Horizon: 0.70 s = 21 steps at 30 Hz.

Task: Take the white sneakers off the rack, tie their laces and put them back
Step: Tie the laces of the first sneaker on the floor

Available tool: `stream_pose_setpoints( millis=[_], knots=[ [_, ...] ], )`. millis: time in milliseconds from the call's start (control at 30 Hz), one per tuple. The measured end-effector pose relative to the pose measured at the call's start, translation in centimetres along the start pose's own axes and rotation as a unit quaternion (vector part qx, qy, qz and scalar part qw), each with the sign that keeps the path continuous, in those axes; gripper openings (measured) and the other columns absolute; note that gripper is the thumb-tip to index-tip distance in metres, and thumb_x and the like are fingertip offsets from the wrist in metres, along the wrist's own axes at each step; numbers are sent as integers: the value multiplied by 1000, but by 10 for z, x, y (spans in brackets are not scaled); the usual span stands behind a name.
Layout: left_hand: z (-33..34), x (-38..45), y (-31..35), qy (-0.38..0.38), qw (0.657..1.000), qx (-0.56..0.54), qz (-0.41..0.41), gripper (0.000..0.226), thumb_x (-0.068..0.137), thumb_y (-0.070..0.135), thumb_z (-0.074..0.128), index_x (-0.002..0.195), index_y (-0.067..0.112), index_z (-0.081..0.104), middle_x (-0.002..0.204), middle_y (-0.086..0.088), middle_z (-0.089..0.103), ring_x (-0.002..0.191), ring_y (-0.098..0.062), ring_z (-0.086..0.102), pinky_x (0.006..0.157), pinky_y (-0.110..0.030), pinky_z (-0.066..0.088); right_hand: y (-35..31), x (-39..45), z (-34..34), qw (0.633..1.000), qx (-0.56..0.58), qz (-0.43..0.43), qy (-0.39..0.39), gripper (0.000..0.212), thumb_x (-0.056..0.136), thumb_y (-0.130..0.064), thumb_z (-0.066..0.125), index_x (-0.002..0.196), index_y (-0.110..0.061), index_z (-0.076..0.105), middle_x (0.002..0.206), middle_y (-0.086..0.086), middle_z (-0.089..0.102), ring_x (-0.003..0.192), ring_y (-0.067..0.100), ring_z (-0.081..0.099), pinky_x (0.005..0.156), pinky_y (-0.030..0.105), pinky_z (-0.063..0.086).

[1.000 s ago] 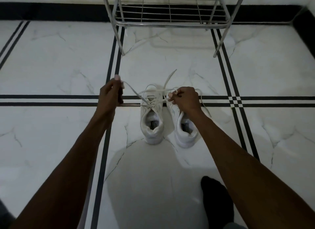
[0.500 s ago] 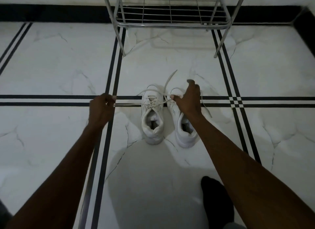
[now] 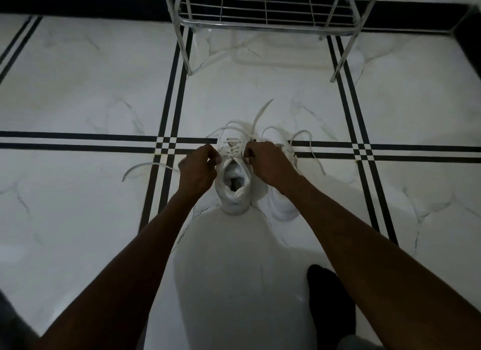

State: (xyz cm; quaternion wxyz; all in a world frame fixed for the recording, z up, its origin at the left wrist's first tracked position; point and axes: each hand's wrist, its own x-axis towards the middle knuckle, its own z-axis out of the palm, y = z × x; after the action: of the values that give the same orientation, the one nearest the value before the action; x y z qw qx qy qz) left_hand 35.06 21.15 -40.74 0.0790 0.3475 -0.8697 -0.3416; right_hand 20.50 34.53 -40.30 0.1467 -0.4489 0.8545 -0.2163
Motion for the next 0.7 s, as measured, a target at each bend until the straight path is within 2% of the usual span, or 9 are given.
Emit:
stream_pose_setpoints(
  millis=[67,133,200,300,367,433,533,600,700],
  knots=[
    [-1,-4,1,31,991,130,22,24,86,-2,61,96,20,64,89,1,72,103,-29,62,105,-58,41,3,-1,1,999,-32,-21,24,10,87,-7,56,86,-10,65,82,11,70,76,28,66,66,43,54],
    [-6,-8,-2,96,967,227,59,27,82,-6,65,95,17,68,82,-5,69,102,-35,57,101,-58,39,9,-3,5,996,-57,-34,51,11,86,-1,56,82,-8,64,79,12,69,74,28,64,63,40,52],
    [-7,-8,-12,129,948,279,86,29,78,-6,68,93,18,70,76,-5,65,100,-35,55,98,-55,36,12,-8,9,994,-86,-40,55,14,83,5,57,83,-7,65,80,13,69,77,29,63,66,40,50],
    [-4,-9,-17,124,942,298,91,29,76,-5,69,91,19,70,71,-2,67,102,-34,55,95,-48,28,8,-14,12,990,-126,-44,44,16,82,6,55,86,-5,65,84,15,69,81,31,63,70,39,47],
    [0,-10,-13,101,954,275,70,31,76,-5,69,95,19,71,76,-4,70,105,-37,55,93,-48,29,1,-13,8,989,-139,-41,24,17,81,8,53,87,-3,64,87,18,70,83,34,64,68,40,46],
    [1,-7,-10,61,972,222,49,33,80,-4,66,104,17,72,86,-6,75,106,-39,57,91,-48,38,1,-9,4,992,-125,-33,10,18,80,9,53,88,-3,64,89,18,71,87,36,65,70,40,47],
    [3,-1,-9,18,995,86,47,14,95,7,62,105,9,72,91,-13,73,94,-34,65,83,-43,50,2,-8,4,996,-91,-21,-14,25,84,3,54,103,-7,67,101,14,72,97,35,67,83,46,54],
    [3,-2,-7,1,1000,-4,15,18,100,18,61,100,3,69,93,-15,69,89,-28,64,79,-42,51,1,-8,5,996,-82,-5,-32,24,89,-4,54,108,-10,67,107,12,72,102,33,66,90,50,52],
    [4,-3,-8,6,999,-46,7,19,101,19,60,94,2,62,90,-16,70,86,-30,65,76,-46,53,-3,-7,5,999,-38,13,-29,13,92,-8,52,88,-14,62,92,8,69,91,30,66,87,52,50]
  ],
)
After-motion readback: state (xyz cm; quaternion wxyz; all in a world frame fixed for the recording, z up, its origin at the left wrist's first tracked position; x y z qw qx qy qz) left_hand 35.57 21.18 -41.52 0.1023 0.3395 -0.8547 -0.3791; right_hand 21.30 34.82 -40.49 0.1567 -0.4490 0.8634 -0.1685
